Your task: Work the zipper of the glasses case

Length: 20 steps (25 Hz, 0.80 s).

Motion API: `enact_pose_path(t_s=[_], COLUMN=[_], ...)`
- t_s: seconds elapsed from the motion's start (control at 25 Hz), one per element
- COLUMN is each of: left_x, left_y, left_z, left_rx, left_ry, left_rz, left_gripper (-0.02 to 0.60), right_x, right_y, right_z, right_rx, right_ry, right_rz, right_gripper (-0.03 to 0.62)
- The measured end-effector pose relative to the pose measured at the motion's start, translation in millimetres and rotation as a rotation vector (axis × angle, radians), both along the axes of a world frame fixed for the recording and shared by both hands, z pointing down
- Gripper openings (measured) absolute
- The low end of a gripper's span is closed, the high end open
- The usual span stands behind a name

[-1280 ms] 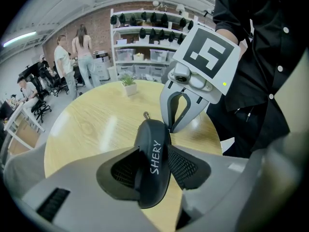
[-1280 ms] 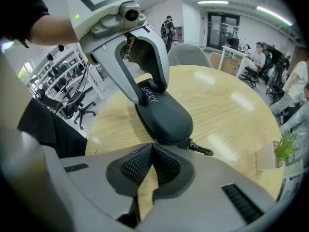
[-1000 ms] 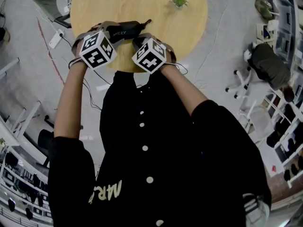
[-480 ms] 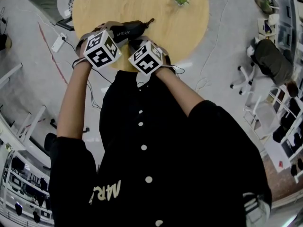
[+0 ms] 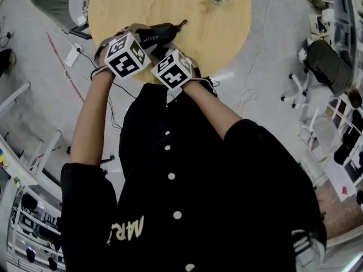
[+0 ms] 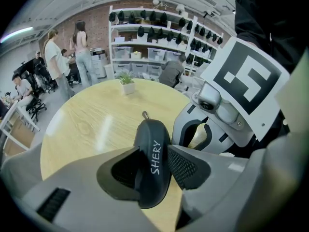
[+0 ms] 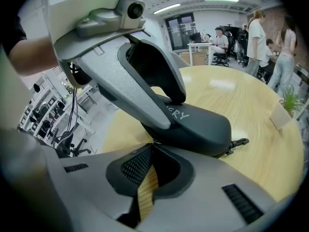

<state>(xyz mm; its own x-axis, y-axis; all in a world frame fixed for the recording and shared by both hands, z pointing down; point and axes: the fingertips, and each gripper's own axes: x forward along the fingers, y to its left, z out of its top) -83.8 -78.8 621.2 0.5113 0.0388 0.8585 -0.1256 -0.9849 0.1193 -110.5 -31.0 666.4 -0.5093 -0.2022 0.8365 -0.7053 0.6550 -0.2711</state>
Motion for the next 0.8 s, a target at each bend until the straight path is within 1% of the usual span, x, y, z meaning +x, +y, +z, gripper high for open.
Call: enact_pose_path(t_s=[0.4, 0.8], left_x=[-0.1, 0.4], left_y=[-0.3, 1.8], left_z=[1.2, -0.4], left_rx=[-0.037, -0.049], left_ry=[0.002, -0.01], left_rz=[0.009, 0.024], left_gripper=[0.178, 0.178], right_x=[-19.0, -35.5], right_y=[0.7, 0.1], right_z=[1.4, -1.8], right_rx=[0.011, 0.014], right_ry=[-0.033, -0.053], right_rz=[0.057, 0.104], right_gripper=[0.009, 0.009])
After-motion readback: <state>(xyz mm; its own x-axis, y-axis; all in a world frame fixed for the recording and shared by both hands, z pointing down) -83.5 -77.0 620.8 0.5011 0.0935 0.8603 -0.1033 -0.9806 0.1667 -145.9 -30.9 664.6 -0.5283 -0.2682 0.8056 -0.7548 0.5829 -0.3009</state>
